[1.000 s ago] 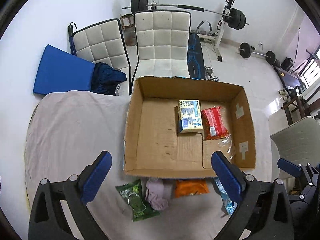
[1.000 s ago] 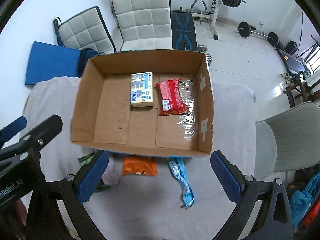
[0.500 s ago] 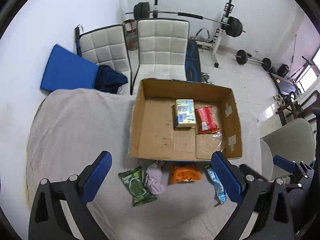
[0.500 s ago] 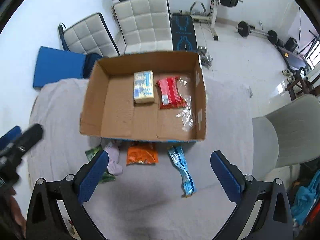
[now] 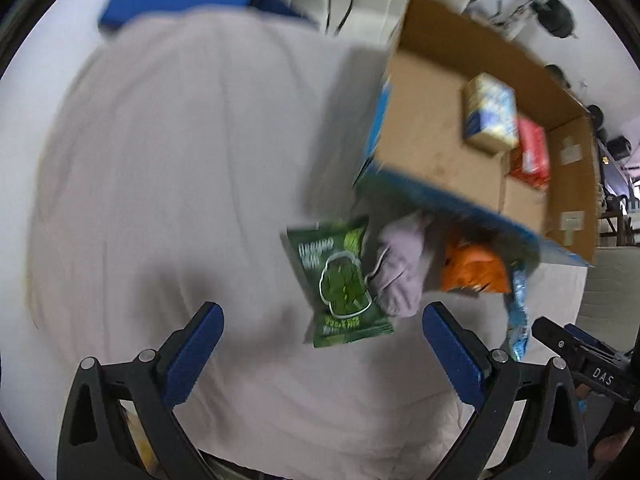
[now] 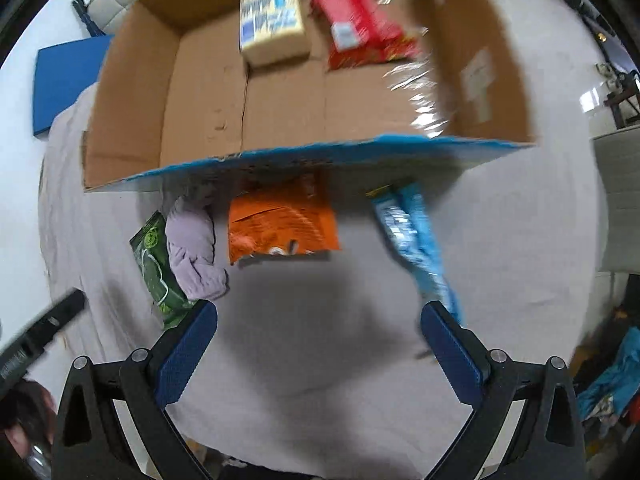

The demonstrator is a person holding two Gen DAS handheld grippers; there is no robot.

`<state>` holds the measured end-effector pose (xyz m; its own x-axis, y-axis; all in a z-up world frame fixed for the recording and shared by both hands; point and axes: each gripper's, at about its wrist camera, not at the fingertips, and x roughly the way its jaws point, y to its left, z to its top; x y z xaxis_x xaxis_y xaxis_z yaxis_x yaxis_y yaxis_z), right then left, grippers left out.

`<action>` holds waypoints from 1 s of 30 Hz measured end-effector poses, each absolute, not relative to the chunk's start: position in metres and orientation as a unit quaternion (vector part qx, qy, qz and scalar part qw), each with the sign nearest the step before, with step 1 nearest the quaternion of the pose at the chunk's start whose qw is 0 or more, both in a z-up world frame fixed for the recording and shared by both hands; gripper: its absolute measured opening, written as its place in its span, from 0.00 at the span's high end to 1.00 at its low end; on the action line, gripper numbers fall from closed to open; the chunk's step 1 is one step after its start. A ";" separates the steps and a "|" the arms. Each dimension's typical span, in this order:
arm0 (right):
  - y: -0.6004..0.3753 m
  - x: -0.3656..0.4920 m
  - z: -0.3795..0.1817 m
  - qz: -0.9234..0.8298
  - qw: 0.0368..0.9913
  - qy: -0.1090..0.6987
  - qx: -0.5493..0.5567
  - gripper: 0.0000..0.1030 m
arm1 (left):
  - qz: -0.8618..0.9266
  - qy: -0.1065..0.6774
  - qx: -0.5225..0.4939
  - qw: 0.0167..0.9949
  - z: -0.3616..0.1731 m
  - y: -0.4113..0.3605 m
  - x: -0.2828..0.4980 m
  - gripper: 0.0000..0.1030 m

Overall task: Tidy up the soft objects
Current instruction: 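Withdraw both tools and lower them toward the remaining items, then grasp the green Deeyeo bag with the left gripper while the right grasps the orange bag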

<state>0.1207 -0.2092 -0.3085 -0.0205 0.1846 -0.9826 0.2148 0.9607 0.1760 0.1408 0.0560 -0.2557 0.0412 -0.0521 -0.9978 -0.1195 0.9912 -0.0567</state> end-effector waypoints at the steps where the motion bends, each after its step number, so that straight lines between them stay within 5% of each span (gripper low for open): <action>1: -0.203 0.126 -0.317 -0.011 0.684 0.715 0.144 0.00 | 0.020 0.699 -0.068 0.712 -0.265 0.055 0.141 0.01; 11: -0.186 0.155 -0.384 -0.052 0.656 0.722 0.213 0.04 | 0.039 0.754 -0.083 0.650 -0.361 0.053 0.153 0.01; 16: -0.175 0.157 -0.395 -0.044 0.661 0.719 0.210 0.26 | 0.042 0.759 -0.084 0.644 -0.378 0.055 0.152 0.02; 17: -0.172 0.156 -0.395 -0.042 0.657 0.724 0.204 0.38 | 0.041 0.758 -0.080 0.646 -0.380 0.055 0.152 0.08; 24: -0.173 0.126 -0.394 -0.041 0.654 0.736 0.168 0.45 | 0.014 0.757 -0.062 0.650 -0.384 0.049 0.134 0.58; 30: -0.182 0.081 -0.399 -0.036 0.638 0.749 0.174 0.47 | 0.012 0.752 -0.035 0.658 -0.385 0.037 0.097 0.62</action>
<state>0.0812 -0.1817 -0.3987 -0.1255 0.2143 -0.9687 0.3066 0.9370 0.1676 0.0969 0.0370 -0.3853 -0.1327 -0.0365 -0.9905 -0.0686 0.9973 -0.0275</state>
